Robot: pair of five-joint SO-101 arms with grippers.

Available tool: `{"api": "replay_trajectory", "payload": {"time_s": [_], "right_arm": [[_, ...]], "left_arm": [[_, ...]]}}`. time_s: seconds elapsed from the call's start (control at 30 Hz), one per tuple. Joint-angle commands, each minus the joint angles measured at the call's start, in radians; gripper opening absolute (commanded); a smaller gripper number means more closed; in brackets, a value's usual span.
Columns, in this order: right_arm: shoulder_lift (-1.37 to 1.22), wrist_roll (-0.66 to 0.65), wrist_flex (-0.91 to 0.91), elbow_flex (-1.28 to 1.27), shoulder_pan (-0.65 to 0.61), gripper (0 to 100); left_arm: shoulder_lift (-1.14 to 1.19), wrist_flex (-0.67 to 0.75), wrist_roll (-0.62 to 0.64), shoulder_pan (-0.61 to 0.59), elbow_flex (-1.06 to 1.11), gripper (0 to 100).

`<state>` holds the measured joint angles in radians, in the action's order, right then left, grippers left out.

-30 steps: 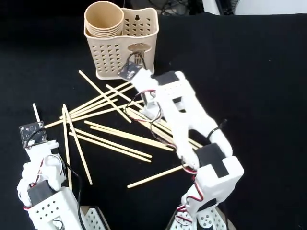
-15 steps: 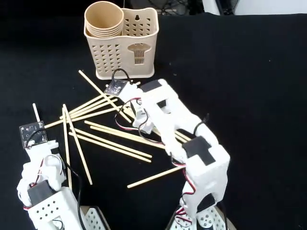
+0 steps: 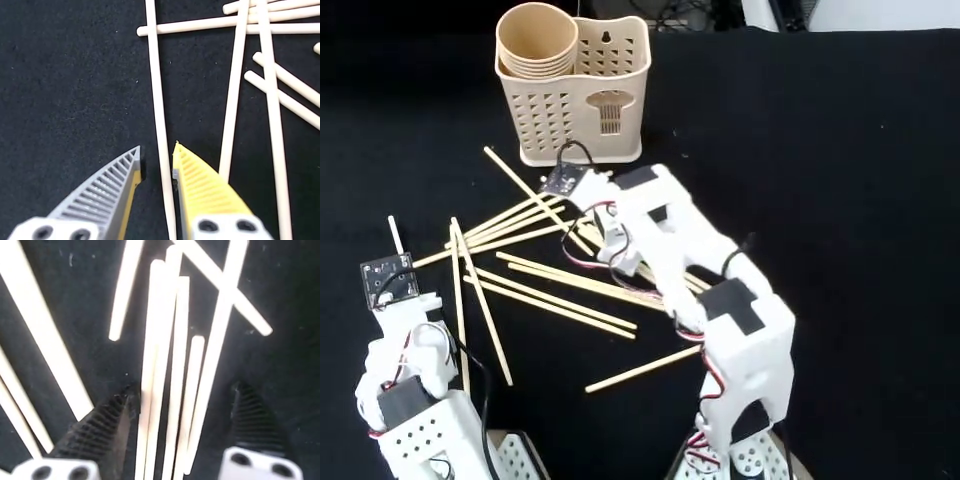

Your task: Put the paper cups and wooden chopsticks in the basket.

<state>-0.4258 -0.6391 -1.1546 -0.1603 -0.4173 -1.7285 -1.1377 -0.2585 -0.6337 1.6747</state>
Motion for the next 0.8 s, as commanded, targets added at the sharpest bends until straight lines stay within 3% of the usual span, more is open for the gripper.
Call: {"api": "replay_trajectory", "payload": {"time_s": [0.0,0.2,0.5,0.77], "right_arm": [[-0.01,-0.06,-0.072,0.008,0.071,27.0],[-0.01,-0.11,-0.101,-0.008,0.098,0.6],[0.022,-0.11,-0.104,-0.008,0.083,1.2],[0.259,-0.107,-0.153,-0.025,0.081,1.2]], "left_arm": [[-0.006,-0.005,-0.009,-0.002,-0.008,12],[-0.006,-0.005,-0.009,-0.002,-0.008,12],[-0.006,-0.005,-0.009,-0.002,-0.008,12],[-0.006,-0.005,-0.009,-0.002,-0.008,12]]}}
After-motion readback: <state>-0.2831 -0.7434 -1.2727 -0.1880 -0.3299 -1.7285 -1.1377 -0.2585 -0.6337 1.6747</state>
